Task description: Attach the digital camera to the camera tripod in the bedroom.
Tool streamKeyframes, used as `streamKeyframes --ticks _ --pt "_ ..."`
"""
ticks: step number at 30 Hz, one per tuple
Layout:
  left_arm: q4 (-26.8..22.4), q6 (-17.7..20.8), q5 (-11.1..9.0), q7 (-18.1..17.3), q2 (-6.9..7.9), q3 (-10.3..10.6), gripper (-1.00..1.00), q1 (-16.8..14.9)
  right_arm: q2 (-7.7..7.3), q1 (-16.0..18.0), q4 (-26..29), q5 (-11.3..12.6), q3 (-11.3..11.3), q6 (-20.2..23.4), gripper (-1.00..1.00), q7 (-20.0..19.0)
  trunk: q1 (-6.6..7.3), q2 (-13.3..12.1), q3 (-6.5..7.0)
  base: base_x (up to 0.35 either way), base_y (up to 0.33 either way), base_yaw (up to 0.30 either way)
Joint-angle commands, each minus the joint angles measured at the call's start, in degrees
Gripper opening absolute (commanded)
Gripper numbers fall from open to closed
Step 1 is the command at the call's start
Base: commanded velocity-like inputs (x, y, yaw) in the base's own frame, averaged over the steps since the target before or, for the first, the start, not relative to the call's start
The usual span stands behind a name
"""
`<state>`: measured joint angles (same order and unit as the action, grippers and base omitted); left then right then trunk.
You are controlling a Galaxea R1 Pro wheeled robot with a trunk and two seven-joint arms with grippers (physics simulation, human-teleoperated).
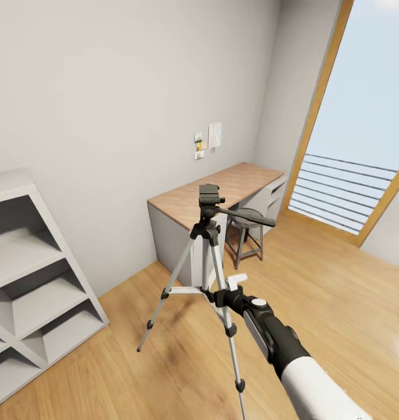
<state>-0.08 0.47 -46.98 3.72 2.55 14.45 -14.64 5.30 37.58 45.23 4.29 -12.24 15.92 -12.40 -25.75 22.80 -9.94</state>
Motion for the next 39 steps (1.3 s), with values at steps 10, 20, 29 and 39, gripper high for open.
streamKeyframes --ticks 10,20,29,39 --pt "-0.01 0.06 -0.31 0.14 0.0 0.49 -1.0 -0.04 0.06 5.78 -7.45 0.54 2.95 -1.3 1.0 -0.01 -0.03 0.11 -0.11 0.0 0.0 0.0" --pt "-0.01 0.06 -0.31 0.14 0.0 0.49 -1.0 -0.04 0.74 6.58 -8.15 0.47 3.44 -2.26 1.0 -0.02 -0.03 0.11 -0.11 0.0 0.0 0.0" --pt "-0.01 0.06 -0.31 0.14 0.0 0.49 -1.0 -0.04 1.09 6.57 -7.25 0.43 3.39 -2.99 1.0 -0.18 -0.03 0.11 -0.11 0.0 0.0 0.0" --pt "-0.01 0.06 -0.31 0.14 0.0 0.49 -1.0 -0.04 1.08 6.55 -4.71 -0.35 3.0 -6.36 1.0 -0.1 -0.03 0.11 -0.11 0.0 0.0 0.0"
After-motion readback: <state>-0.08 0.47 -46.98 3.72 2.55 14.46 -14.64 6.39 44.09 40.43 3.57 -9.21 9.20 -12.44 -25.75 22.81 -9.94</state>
